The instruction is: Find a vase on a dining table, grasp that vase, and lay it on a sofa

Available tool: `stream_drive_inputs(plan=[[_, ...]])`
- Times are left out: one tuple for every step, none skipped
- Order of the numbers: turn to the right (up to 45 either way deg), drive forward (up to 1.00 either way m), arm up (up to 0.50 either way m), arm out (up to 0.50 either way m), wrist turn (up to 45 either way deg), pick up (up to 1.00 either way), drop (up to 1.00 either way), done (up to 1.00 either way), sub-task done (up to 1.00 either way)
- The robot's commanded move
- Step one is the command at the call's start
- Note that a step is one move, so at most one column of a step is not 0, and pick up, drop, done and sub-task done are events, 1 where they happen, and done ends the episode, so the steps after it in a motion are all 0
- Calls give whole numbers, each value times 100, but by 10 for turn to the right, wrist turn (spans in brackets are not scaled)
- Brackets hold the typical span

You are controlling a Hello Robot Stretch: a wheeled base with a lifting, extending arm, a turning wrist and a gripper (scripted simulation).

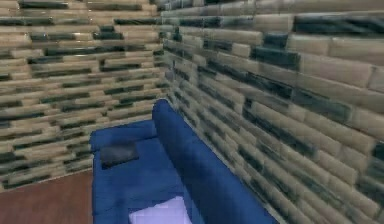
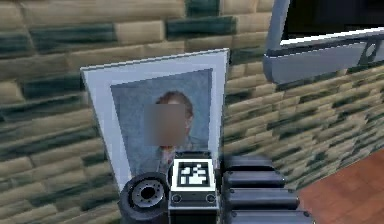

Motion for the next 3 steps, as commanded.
stream_drive_inputs(plan=[[-360, 0, 0, 0, 0, 0, 0, 0, 0], [270, 0, 0, 0, 0, 0, 0, 0, 0], [-150, 0, 0, 0, 0, 0, 0, 0, 0]])
